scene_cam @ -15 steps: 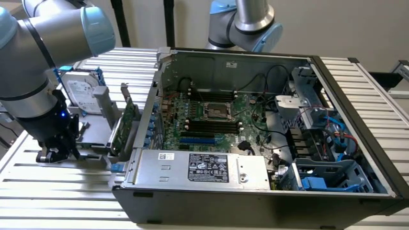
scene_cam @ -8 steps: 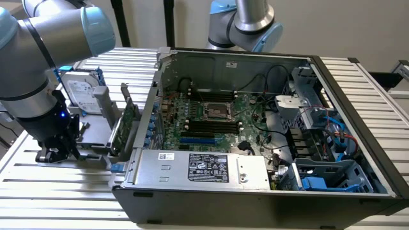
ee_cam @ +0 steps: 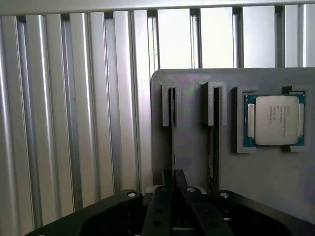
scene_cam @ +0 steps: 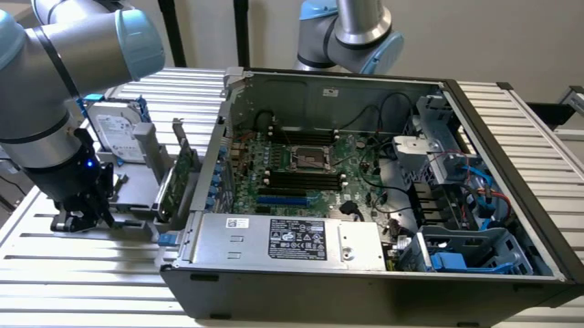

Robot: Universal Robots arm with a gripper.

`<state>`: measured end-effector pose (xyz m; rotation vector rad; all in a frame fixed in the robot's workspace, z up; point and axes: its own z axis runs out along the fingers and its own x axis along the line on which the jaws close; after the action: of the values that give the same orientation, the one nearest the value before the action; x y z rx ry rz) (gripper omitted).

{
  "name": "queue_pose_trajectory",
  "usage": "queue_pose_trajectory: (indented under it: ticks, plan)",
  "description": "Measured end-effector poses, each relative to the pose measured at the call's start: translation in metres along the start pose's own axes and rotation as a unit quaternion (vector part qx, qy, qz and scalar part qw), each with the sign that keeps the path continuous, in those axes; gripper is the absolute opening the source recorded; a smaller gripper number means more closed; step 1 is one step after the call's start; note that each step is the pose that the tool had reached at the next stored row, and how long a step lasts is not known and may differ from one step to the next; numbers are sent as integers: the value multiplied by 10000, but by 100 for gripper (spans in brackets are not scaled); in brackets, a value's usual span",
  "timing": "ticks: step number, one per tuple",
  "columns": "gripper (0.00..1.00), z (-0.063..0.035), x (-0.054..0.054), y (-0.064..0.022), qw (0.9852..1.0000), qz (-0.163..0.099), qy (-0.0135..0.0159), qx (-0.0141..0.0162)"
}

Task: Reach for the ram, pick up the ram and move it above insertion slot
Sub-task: 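Pick up the ram and move it above insertion slot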

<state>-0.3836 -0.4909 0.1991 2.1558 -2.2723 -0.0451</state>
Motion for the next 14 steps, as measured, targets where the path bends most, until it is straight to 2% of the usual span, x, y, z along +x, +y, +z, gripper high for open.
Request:
queue_pose_trajectory:
  ticks: [3, 7, 10, 14]
  plan:
    - [13, -7, 0, 0, 10000, 0, -1, 1]
    - [13, -76, -1, 2, 10000, 0, 0, 0]
    - [13, -176, -2, 5, 10000, 0, 0, 0]
    - [13, -357, -5, 7, 10000, 0, 0, -3]
